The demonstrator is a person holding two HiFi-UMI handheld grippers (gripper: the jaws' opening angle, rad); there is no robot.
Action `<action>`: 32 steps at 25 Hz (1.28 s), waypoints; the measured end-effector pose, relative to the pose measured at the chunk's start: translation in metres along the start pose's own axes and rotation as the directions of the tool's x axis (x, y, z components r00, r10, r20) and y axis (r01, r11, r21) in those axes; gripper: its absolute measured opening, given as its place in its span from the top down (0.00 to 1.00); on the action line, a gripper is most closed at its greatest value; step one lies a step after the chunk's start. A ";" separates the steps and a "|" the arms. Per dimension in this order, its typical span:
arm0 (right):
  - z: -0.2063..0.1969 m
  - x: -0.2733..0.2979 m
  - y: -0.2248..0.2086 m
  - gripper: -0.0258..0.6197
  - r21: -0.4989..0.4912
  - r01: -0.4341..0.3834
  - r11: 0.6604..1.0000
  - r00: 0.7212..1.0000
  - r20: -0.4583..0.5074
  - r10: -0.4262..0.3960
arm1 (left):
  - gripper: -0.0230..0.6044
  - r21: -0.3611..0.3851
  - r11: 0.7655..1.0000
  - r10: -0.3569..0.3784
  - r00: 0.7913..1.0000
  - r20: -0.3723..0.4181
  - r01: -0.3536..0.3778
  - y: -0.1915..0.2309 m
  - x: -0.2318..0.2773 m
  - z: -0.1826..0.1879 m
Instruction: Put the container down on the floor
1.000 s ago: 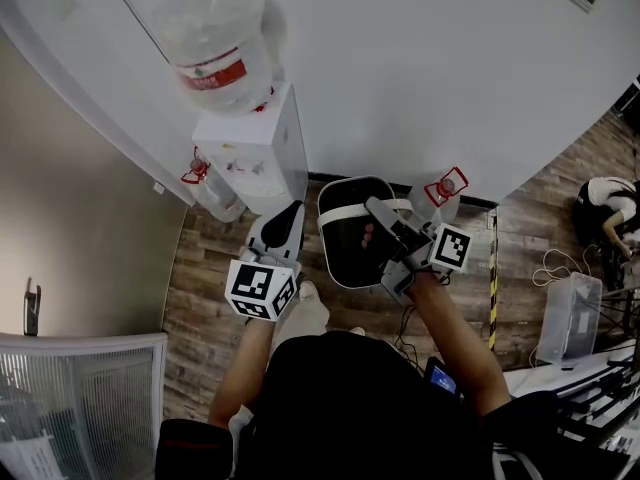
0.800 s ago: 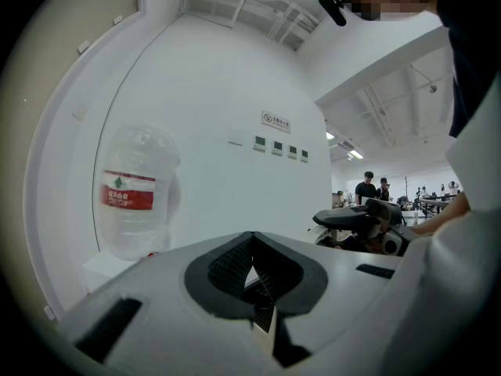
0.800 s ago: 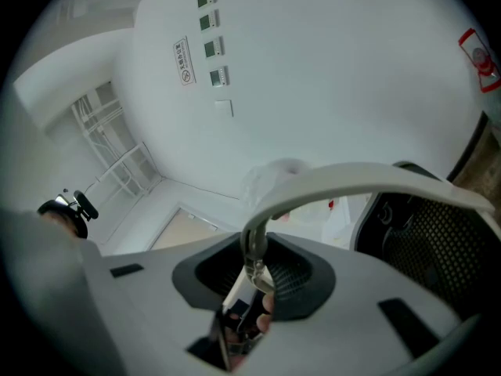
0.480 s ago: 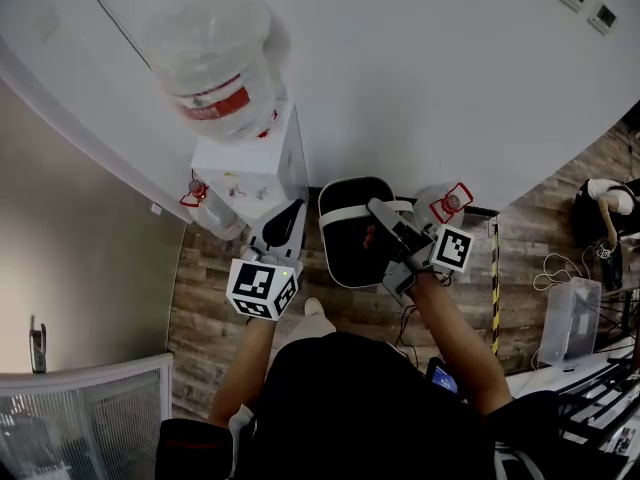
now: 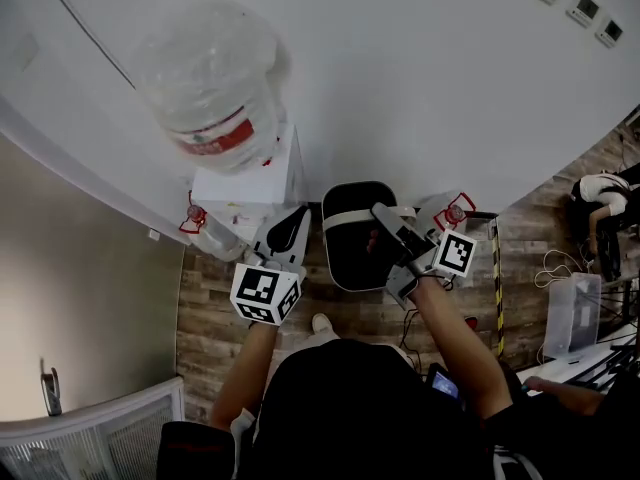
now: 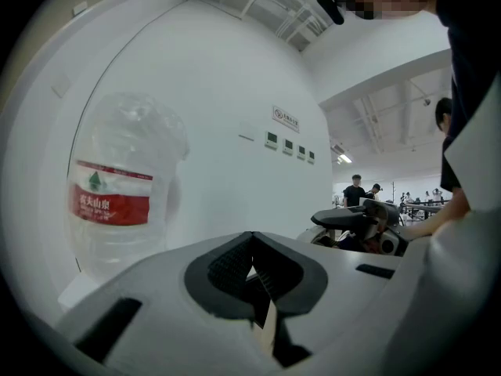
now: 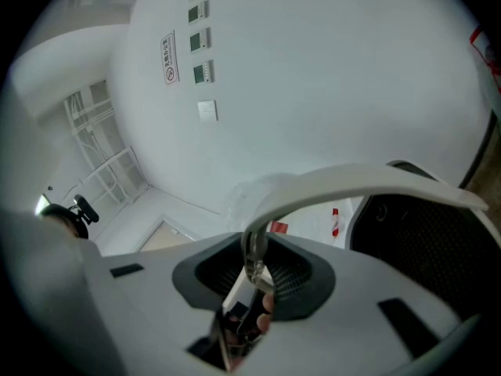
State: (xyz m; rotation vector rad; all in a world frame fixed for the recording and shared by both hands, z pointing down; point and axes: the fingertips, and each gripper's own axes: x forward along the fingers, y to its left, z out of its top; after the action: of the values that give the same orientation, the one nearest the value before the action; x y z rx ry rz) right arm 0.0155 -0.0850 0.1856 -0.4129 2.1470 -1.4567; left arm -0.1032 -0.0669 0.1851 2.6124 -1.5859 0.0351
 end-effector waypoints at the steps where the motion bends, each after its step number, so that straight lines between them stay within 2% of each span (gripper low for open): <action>1: 0.001 0.003 -0.002 0.81 0.000 0.004 1.000 1.000 0.006 -0.004 | 0.93 -0.003 1.000 -0.009 1.000 -0.001 0.009 0.003 0.004 -0.001; 6: 0.005 0.018 -0.016 0.81 -0.010 0.030 1.000 0.999 0.031 -0.029 | 0.93 -0.015 0.998 -0.054 0.998 -0.012 0.053 0.017 0.016 -0.009; 14: 0.014 0.034 -0.033 0.81 -0.016 0.053 0.998 0.997 0.053 -0.052 | 0.93 -0.044 0.996 -0.082 0.996 -0.038 0.080 0.034 0.029 -0.025; 25: 0.044 0.045 -0.058 0.81 0.017 0.062 0.998 0.997 0.040 -0.062 | 0.93 -0.045 0.998 -0.057 0.997 -0.057 0.054 0.042 0.059 -0.028; 32: 0.063 0.052 -0.073 0.81 0.022 0.057 0.998 0.998 -0.013 -0.057 | 0.93 -0.063 0.998 -0.014 0.997 -0.077 0.009 0.042 0.087 -0.039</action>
State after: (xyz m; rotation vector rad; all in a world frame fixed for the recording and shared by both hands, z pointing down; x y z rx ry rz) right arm 0.0059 -0.1878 0.2221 -0.4617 2.1427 -1.5161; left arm -0.0995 -0.1595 0.2318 2.5407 -1.5213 0.0831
